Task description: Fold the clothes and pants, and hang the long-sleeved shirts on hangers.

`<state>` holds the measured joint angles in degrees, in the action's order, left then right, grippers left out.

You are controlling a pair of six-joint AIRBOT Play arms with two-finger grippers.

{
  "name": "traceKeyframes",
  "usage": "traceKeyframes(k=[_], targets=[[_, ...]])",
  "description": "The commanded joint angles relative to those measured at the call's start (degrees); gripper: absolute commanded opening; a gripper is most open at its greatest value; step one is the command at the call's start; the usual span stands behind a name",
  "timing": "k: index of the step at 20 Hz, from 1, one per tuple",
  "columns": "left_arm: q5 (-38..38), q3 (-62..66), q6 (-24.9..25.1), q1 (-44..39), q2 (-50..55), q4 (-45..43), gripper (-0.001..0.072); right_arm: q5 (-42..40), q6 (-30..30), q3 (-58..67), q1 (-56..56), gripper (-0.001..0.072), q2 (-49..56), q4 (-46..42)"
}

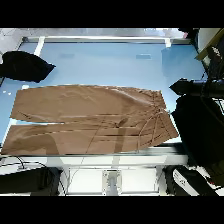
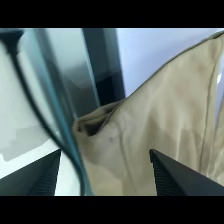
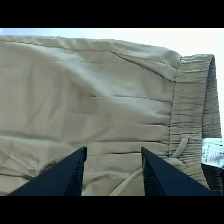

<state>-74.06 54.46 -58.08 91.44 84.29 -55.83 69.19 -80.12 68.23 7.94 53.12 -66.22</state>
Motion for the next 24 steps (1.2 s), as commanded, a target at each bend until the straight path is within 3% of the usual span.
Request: traceKeyframes(k=[1,7,12,15,16,17,21,24], targets=[[-1.2,0.0,0.4,-1.1,0.1,1.2,0.0600,0.0,-0.2,0.0,0.0,0.0390,0.0,0.0],[-0.4,-0.1,-1.1,-1.1,1.2,0.3,0.0586,-0.9,-0.2,0.0,0.0,0.0390,0.0,-0.6],[-0.1,-0.7,-1.5,-4.1,4.2,0.2,0.0479,-1.2,-0.2,0.0,0.0,0.0390,0.0,-0.1],[1.9,-0.6,-1.5,-6.9,4.2,0.6,0.0467,-1.2,-0.3,0.0,0.0,0.0391,0.0,0.0],[1.8,-0.6,-1.5,-7.7,4.2,0.6,0.0280,-1.2,-0.3,0.0,0.0,0.0390,0.0,-0.1],[1.8,-0.6,-1.4,-8.2,4.2,0.6,0.0022,-1.2,-0.3,0.0,0.0,0.0390,0.0,-0.2],[0.7,-0.5,-1.5,-8.5,3.8,3.3,0.0018,1.2,-1.6,0.0,3.9,0.0352,-0.6,-6.9],[0.9,0.1,-1.4,-8.5,2.7,6.3,0.0018,9.6,-1.5,-6.2,15.7,0.0355,-0.6,-4.3]])
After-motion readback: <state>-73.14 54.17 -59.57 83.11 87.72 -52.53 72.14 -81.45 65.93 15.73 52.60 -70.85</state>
